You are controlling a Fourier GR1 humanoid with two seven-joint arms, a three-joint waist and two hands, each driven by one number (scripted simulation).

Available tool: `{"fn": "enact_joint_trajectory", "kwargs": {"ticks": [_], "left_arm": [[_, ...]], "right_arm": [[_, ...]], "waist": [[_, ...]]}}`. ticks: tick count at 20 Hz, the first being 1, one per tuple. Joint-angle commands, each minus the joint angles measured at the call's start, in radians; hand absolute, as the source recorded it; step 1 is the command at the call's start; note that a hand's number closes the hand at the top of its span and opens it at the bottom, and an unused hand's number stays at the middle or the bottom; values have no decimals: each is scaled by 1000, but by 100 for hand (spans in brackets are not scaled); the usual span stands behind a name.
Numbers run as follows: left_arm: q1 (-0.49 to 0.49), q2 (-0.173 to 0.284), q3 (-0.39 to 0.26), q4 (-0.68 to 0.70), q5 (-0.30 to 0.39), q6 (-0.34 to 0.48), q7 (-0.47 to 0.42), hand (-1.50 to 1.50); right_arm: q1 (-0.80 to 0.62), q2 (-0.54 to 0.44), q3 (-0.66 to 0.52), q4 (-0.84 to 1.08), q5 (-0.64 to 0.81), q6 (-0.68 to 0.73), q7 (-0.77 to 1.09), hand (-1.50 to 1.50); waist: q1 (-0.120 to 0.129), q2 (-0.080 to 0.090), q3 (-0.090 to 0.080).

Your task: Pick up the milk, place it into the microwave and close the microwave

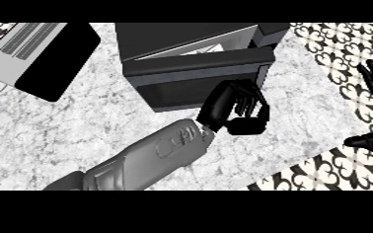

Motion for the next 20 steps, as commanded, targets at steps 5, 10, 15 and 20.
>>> {"fn": "enact_joint_trajectory", "kwargs": {"ticks": [5, 10, 15, 20], "left_arm": [[-127, 0, 52, 87, 55, 24, 0, 150], [-178, 1, 62, 117, 85, 25, -7, 150], [-235, 0, 87, 165, 107, 17, -17, 150], [-243, 1, 84, 176, 126, 35, -20, 150]], "right_arm": [[-49, -19, 14, -32, -60, 106, 10, -150], [-89, -26, 36, -61, -89, 145, 45, -150], [-105, -33, 70, -98, -119, 197, 86, -150], [-139, -61, 100, -151, -117, 225, 126, -150]], "waist": [[-51, 17, 3], [-61, 29, 5], [-79, 40, 7], [-93, 43, 7]]}}
